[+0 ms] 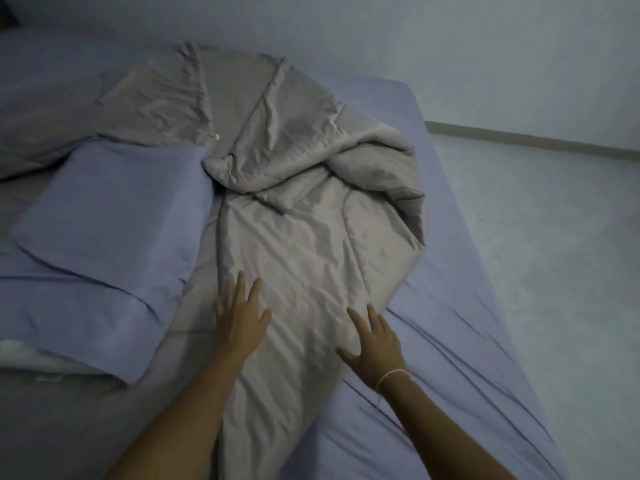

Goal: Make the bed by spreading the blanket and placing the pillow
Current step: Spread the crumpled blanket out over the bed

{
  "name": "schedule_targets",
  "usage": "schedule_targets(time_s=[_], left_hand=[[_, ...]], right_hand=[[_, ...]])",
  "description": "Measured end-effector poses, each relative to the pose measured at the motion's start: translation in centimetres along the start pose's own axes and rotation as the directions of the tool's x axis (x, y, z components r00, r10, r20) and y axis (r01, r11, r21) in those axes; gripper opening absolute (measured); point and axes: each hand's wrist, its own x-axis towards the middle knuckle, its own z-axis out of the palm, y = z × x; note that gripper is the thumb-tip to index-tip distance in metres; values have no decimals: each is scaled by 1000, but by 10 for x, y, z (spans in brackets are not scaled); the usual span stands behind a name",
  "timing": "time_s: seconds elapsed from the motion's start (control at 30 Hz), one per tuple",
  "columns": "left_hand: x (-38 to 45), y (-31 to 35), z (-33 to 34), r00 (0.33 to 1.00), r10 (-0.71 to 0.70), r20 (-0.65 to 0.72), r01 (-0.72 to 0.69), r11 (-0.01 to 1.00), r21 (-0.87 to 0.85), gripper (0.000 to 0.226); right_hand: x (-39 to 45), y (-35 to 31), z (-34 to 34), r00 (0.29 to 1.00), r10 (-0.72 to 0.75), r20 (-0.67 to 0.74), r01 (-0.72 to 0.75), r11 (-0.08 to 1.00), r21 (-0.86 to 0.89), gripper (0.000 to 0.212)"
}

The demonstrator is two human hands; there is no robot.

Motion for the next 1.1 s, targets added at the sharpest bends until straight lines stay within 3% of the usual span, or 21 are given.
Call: schedule_targets(time_s=[0.13, 0.23, 0.33, 0.47, 0.6, 0.7, 0.77, 0.83, 0.9, 1.0, 1.1], left_hand=[[76, -11, 58, 999, 11, -40, -5, 991, 135, 83], [95, -37, 105, 997, -36, -64, 48, 979, 196, 93], [92, -56, 146, 990, -24, -137, 53, 975, 214, 84], [86, -48, 160, 972, 98, -212, -36, 960, 277, 54], [34, -15, 149, 892, 333, -305, -199, 896, 397, 28], [-22, 20, 140, 930, 331, -158, -232, 866, 442, 31], [-59, 44, 140, 964, 263, 19, -247, 873, 420, 23], [-95, 68, 144, 942, 174, 288, -261, 918, 298, 30], [-125, 85, 143, 898, 184, 400, -274, 944, 182, 39], [-126, 92, 121, 936, 216, 279, -237, 970, 44, 40], [-76, 80, 90, 963, 257, -76, -263, 961, -83, 35]], right_hand=[[114, 10, 27, 992, -122, -30, 120, 991, -56, 85], [169, 18, 61, 988, -150, 46, 152, 988, -21, 98], [192, 32, 105, 981, -183, 68, 185, 982, -39, 99], [192, 42, 129, 950, -265, -164, 259, 964, -54, 75], [171, 59, 122, 929, -314, -196, 321, 947, 4, 42], [138, 83, 112, 945, -311, -99, 318, 946, 66, 31], [108, 106, 107, 943, -329, -44, 332, 940, 84, 27], [74, 139, 102, 945, -324, -37, 326, 944, 52, 26], [44, 174, 94, 963, -270, -17, 271, 962, 45, 28], [18, 203, 78, 977, -206, 63, 201, 977, 75, 32], [17, 195, 58, 976, -213, 51, 207, 973, 102, 31]])
